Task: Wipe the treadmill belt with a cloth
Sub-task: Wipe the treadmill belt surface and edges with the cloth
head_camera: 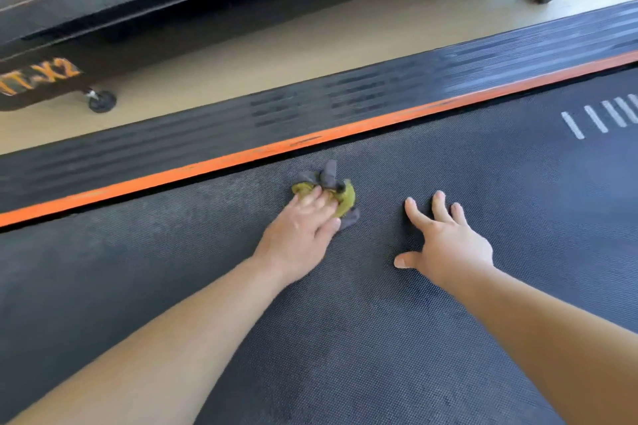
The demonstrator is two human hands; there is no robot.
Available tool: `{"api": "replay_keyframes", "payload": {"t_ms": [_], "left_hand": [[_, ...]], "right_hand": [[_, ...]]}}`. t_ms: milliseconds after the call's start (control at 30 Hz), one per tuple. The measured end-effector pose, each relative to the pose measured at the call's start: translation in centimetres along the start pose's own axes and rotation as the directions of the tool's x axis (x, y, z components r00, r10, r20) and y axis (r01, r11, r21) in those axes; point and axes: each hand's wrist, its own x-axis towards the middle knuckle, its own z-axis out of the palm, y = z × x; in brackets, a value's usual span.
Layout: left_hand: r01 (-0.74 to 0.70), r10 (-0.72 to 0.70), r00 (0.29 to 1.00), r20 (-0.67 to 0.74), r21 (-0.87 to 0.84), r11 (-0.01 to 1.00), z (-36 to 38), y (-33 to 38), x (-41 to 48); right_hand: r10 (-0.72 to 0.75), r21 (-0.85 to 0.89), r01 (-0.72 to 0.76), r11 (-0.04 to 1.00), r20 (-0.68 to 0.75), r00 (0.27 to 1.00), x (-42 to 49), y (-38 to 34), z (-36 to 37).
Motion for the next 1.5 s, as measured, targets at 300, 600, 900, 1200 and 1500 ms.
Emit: {"api": "replay_keyframes", "payload": {"t_ms": [300,600,900,1200,1500], "left_hand": [[0.136,-0.125,0.987,-0.098,0.118,0.984,2.0,2.7,-0.4],[-0.218,0.207,0.975,0.074,0.205,0.954,6.3,8.1,-1.2],[-0.583,0.547,0.805,0.23,0.128,0.802,8.9,12.2,-4.5],[-0.581,0.548,0.79,0.274,0.051,0.812,12.2,18.3,-7.1],[-0.221,0.2,0.973,0.114,0.225,0.949,11.7,18.6,-0.8]], "right_hand": [[0.056,0.343,-0.024,0.939,-0.083,0.995,-4.0,5.4,1.2],[0.138,0.224,-0.133,0.965,-0.007,0.99,-6.7,9.3,4.6],[0.146,0.418,-0.105,0.902,-0.067,0.987,-11.1,12.4,5.9],[0.285,0.376,-0.289,0.88,0.067,0.956,-13.3,14.5,8.6],[0.257,0.468,-0.23,0.853,0.006,0.966,-15.2,18.1,8.5]]}}
